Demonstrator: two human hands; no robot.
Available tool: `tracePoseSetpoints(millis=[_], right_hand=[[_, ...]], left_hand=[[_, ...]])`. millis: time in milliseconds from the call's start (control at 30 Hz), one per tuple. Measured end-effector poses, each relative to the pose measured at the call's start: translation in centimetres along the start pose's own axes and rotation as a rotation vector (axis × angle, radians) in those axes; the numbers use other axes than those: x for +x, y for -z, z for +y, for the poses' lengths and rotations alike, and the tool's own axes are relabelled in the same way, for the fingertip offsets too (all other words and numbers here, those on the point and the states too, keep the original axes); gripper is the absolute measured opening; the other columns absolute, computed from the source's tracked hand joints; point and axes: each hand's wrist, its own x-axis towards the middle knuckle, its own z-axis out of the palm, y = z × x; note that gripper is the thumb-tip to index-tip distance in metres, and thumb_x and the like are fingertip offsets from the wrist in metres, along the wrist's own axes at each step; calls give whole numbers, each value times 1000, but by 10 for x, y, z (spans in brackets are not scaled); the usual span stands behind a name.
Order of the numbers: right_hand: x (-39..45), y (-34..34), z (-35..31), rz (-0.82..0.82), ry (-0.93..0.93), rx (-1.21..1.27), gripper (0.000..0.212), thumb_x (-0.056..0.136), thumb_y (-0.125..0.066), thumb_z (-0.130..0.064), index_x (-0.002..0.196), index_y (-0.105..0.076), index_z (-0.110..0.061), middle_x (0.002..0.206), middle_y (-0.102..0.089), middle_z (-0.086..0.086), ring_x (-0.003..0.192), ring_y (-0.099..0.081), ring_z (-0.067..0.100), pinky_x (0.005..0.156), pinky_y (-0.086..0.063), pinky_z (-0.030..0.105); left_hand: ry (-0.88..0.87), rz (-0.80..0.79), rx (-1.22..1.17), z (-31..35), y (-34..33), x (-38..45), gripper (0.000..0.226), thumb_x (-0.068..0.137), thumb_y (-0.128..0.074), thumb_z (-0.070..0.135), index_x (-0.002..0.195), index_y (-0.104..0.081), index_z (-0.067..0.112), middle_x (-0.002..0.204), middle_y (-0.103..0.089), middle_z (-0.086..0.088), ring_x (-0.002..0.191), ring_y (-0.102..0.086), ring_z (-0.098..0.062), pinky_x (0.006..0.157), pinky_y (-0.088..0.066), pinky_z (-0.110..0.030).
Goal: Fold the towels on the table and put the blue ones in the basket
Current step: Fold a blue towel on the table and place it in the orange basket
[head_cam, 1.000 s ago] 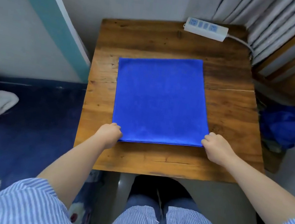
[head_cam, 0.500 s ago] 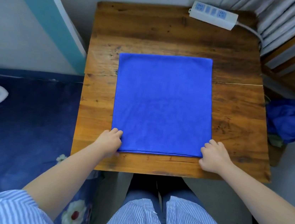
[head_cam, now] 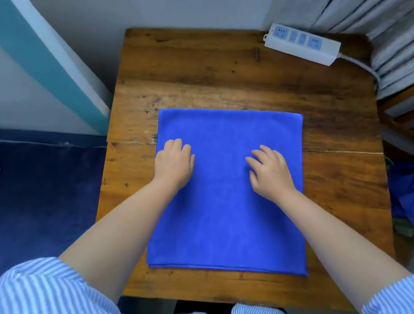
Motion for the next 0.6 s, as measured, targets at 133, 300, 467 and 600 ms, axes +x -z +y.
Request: tracePoseSetpoints(millis=[133,300,467,600], right_hand=[[64,-7,7,5,-123,23,46,94,-37,-15,139,-34,-10,152,-25,7,143,-12,24,116,-5,43],[113,-22,9,-43,-71,-19,48,98,-27,-19,145,-19,-13,156,-10,1,144,-3,21,116,2,40],[115,-32,29,-98,-3,-46,52,98,-28,-29,146,-14,-16,156,-9,-3,145,-3,19,115,4,35],[104,-20,75,-82,-100,-52,56,96,-33,-35,146,-17,-16,156,-12,-3,144,-4,21,114,5,35]], left_hand=[[-51,-5,-55,19,-6,48,40,98,-31,22,136,-37,9,150,-28,-10,140,-19,-25,100,-34,-39],[-90,-4,-85,33,-24,89,45,99,-28,22,143,-29,16,154,-21,-4,144,-13,-22,103,-29,-36],[-2,28,-110,29,-37,100,45,98,-30,33,143,-29,26,155,-20,4,144,-11,-16,109,-11,-40],[27,18,-95,1,-37,103,48,97,-31,36,144,-24,29,156,-16,4,145,-5,-20,113,0,-47]])
